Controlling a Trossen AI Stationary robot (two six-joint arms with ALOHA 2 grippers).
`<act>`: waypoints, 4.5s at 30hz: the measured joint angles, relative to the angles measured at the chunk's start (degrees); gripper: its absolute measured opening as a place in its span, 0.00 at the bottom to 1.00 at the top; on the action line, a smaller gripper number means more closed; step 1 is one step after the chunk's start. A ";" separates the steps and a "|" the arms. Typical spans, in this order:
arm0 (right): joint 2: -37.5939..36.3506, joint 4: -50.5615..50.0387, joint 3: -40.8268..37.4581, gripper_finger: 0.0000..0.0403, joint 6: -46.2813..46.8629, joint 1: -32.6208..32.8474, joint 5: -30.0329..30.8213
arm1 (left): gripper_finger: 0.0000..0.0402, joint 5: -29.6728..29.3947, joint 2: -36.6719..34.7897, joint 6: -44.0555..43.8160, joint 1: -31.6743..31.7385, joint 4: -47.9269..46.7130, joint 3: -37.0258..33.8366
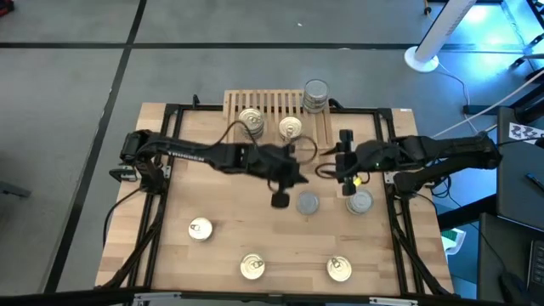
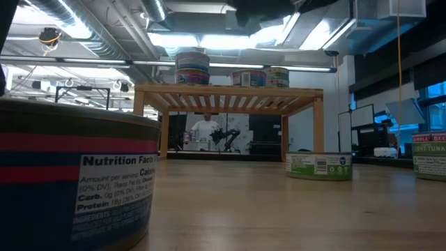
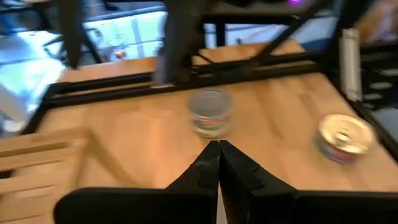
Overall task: Stack canned seafood by type on shelf
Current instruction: Stack the blue tuna can on top of the blue tuna can on the shelf
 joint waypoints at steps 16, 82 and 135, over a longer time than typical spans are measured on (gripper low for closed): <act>0.48 -3.09 0.00 0.56 13.01 9.76 -3.25 | 0.01 -0.04 0.00 -7.69 -13.24 -5.51 0.00; 25.18 11.27 -0.04 0.56 1.86 11.61 -13.10 | 0.33 10.98 3.37 -64.22 -24.29 -5.38 -23.59; 25.16 11.95 -0.04 0.57 1.70 12.73 -10.77 | 0.00 10.10 3.52 -60.56 -7.97 -5.27 -23.50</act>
